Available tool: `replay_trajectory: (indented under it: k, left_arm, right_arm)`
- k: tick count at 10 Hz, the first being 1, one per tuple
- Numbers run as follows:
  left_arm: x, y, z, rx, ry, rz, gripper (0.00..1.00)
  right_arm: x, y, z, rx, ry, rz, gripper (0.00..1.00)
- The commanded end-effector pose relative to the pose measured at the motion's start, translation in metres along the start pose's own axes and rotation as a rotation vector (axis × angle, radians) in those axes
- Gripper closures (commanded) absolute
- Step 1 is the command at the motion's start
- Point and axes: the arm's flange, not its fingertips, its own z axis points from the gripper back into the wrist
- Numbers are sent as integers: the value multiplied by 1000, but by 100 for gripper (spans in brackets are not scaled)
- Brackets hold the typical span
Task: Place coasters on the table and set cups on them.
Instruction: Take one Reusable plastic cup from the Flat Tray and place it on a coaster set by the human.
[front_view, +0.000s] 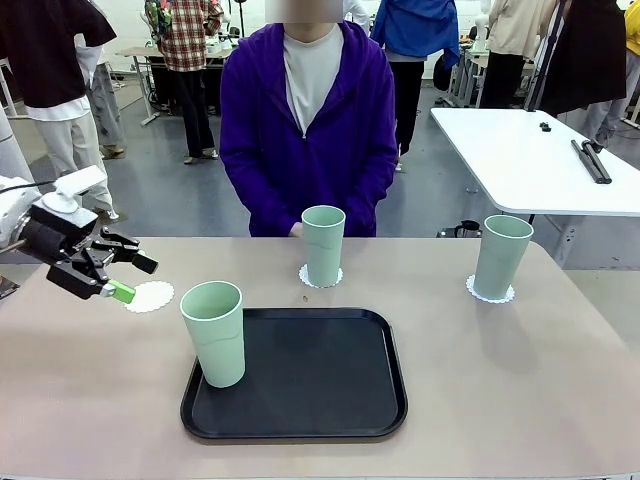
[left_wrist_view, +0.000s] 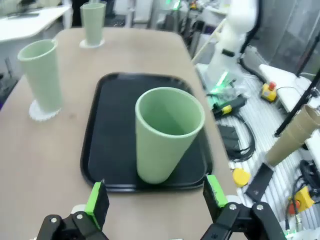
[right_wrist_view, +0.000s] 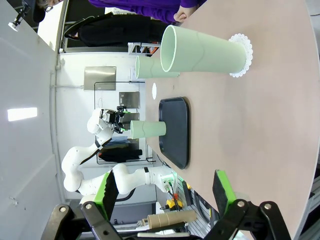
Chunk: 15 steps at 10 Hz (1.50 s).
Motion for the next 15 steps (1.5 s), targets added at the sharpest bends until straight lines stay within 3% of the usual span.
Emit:
replay_trajectory:
  k: [1, 3, 5, 8, 9, 13, 14, 15]
  left_arm:
    - [-30, 20, 7, -118, -104, -7, 0]
    - [-56, 23, -11, -129, -184, -30, 0]
    - [-72, 22, -27, -76, -188, -58, 0]
    - [-67, 16, -32, -107, -150, -124, 0]
    - [-76, 22, -32, -110, -180, -56, 0]
    - [-75, 22, -34, -112, -174, -68, 0]
    - [-79, 22, -40, -98, -314, -65, 0]
    - [-85, 20, -52, -116, -373, -96, 0]
  right_arm:
    - [0, 1, 0, -6, -4, 2, 0]
    - [0, 1, 0, -6, -4, 2, 0]
    - [0, 1, 0, -6, -4, 2, 0]
    - [0, 1, 0, -6, -4, 2, 0]
    - [0, 1, 0, -6, -4, 2, 0]
    - [0, 1, 0, -6, -4, 2, 0]
    - [0, 1, 0, -6, -4, 2, 0]
    - [0, 1, 0, -6, -4, 2, 0]
